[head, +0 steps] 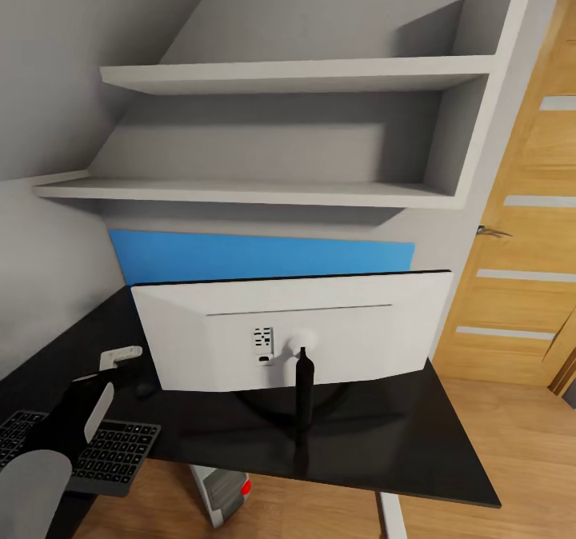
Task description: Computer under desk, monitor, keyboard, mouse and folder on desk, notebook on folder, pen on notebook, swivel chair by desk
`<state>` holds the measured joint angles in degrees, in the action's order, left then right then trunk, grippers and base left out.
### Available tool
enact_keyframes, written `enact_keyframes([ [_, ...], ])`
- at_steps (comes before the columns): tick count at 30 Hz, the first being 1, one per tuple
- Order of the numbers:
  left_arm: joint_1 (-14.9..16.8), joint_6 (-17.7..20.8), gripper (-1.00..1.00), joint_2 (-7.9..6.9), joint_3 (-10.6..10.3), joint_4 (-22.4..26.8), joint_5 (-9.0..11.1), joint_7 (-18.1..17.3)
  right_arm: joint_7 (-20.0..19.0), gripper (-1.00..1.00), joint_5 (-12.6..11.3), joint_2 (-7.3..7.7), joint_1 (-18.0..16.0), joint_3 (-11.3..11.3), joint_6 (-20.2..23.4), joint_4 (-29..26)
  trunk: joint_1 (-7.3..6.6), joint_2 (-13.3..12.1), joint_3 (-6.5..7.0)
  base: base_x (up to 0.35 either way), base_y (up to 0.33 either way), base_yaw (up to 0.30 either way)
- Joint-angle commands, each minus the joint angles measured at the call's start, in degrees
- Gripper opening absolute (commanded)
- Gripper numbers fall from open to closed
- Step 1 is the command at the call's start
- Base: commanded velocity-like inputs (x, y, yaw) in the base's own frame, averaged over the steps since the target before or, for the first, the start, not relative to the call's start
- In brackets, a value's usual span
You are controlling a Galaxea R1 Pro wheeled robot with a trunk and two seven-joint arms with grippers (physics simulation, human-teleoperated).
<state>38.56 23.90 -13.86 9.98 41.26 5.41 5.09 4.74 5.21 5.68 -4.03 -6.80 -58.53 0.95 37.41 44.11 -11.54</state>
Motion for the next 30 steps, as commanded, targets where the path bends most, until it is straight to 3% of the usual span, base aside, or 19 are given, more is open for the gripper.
enact_keyframes([
  [1,0.03,0.29,1.00,-0.01,-0.05,0.08,0.58,0.32,0.45,1.00,0.59,-0.02,-0.07,-0.23,-0.18,0.10,0.01,0.07,-0.09,0.000,0.000,0.000],
  [15,0.03,0.27,1.00,-0.03,-0.05,0.05,0.57,0.27,0.45,1.00,0.59,0.00,-0.06,-0.23,-0.18,0.10,0.01,0.07,-0.09,0.003,0.001,0.000],
  [30,0.03,0.22,1.00,-0.03,-0.05,0.05,0.56,0.27,0.38,1.00,0.59,0.04,-0.05,-0.23,-0.10,0.10,0.01,0.07,-0.09,0.104,0.053,0.000],
])
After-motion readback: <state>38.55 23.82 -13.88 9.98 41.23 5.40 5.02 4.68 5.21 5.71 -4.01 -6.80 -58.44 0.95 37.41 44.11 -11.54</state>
